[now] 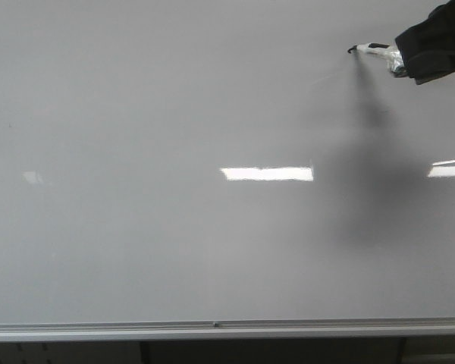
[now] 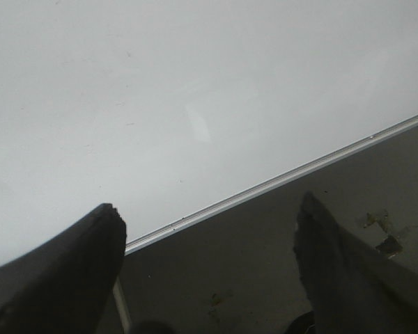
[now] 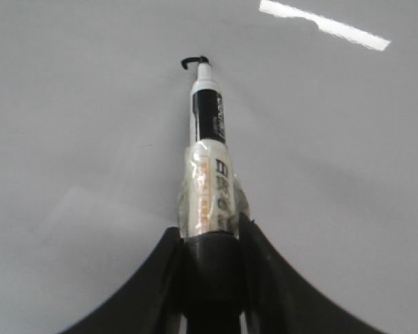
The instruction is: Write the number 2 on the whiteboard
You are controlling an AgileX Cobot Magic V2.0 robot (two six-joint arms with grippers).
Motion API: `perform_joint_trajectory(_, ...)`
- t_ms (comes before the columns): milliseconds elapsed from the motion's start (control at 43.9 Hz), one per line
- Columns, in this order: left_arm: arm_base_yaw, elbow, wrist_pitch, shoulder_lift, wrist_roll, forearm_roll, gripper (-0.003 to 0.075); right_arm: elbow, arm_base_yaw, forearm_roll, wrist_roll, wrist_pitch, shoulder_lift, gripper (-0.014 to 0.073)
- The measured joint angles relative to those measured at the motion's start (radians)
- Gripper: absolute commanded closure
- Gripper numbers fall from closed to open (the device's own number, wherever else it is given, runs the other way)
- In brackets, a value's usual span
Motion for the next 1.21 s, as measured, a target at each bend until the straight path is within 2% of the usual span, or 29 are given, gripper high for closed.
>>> perform_joint_trajectory(182, 0.0, 0.0, 0.0, 0.0, 0.0, 0.0, 0.023, 0.0, -0.047, 0.022, 0.0, 0.102, 0.0, 0.059)
perform_joint_trajectory(387, 0.0, 0.0, 0.0, 0.0, 0.0, 0.0, 0.023, 0.0, -0.04, 0.03, 0.0, 0.232, 0.026, 0.059)
perform_joint_trajectory(684, 0.0, 0.0, 0.0, 0.0, 0.0, 0.0, 0.023, 0.0, -0.037, 0.035, 0.0, 0.249, 0.067, 0.059)
perform_joint_trajectory(1003, 0.0, 0.0, 0.0, 0.0, 0.0, 0.0, 0.023, 0.0, -0.154, 0.041, 0.0, 0.297, 0.054, 0.059)
perform_joint_trajectory(1208, 0.0, 0.0, 0.0, 0.0, 0.007, 0.0, 0.0229, -0.037, -0.135, 0.064, 0.0, 0.409, -0.035, 0.059)
